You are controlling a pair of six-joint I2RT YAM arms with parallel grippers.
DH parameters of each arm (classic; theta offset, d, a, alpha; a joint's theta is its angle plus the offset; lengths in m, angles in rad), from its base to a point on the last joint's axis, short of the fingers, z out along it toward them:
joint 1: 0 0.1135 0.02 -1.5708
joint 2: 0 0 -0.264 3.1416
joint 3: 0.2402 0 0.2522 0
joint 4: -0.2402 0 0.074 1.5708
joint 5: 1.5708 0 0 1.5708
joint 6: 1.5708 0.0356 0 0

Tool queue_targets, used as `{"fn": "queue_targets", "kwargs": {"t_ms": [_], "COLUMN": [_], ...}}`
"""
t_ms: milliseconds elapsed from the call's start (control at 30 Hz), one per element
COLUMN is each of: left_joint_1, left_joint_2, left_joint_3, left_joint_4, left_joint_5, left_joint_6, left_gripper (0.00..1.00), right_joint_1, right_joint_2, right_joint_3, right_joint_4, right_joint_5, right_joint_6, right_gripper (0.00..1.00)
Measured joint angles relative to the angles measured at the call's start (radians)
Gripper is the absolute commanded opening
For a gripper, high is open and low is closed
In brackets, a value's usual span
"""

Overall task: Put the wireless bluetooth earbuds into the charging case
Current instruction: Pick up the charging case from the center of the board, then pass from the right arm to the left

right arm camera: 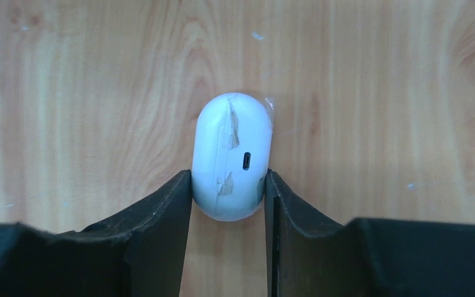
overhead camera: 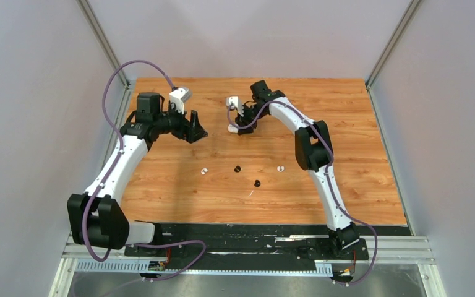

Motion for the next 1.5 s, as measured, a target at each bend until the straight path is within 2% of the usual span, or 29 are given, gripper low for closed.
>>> {"fn": "queue_targets", "kwargs": {"t_ms": [167, 333, 500, 633, 800, 1000, 1267, 1400, 1500], "left_joint_1": [-0.035, -0.119, -0.165, -0.178, -0.224, -0.268, -0.325, -0.325, -0.325], "left_joint_2": [-0.004, -0.094, -0.219, -0.191, -0.053, 0.029, 0.196, 0.225, 0.226], "left_joint_3": [0.000, -0.047, -0.202, -0.259, -0.163, -0.100, -0.055, -0.046, -0.046], "left_joint_4": [-0.006, -0.037, 0.027, 0.070, 0.058, 0.159, 0.333, 0.382, 0.412], "left_joint_5": [0.048, 0.109, 0.192, 0.245, 0.289, 0.309, 0.234, 0.201, 0.193], "left_joint_6": [0.263, 0.729, 1.156, 1.321, 1.318, 1.201, 0.995, 0.936, 0.920], "left_gripper": [0.91, 0.92, 0.93, 0.88, 0.82, 0.81, 0.73, 0.64, 0.51], "right_joint_1": [-0.020, -0.049, -0.070, -0.080, -0.084, -0.086, -0.088, -0.088, -0.088], "right_joint_2": [-0.100, -0.233, -0.292, -0.293, -0.292, -0.291, -0.291, -0.291, -0.291], "right_joint_3": [-0.154, -0.288, -0.235, -0.192, -0.171, -0.041, -0.036, -0.036, -0.036], "right_joint_4": [-0.055, -0.174, -0.312, -0.392, -0.490, -0.628, -0.683, -0.692, -0.694], "right_joint_5": [-0.063, -0.186, -0.334, -0.411, -0.449, -0.477, -0.485, -0.486, -0.485], "right_joint_6": [0.161, 0.272, 0.347, 0.379, 0.372, 0.305, 0.243, 0.233, 0.231], "right_gripper": [0.29, 0.29, 0.27, 0.29, 0.29, 0.28, 0.28, 0.28, 0.28]}}
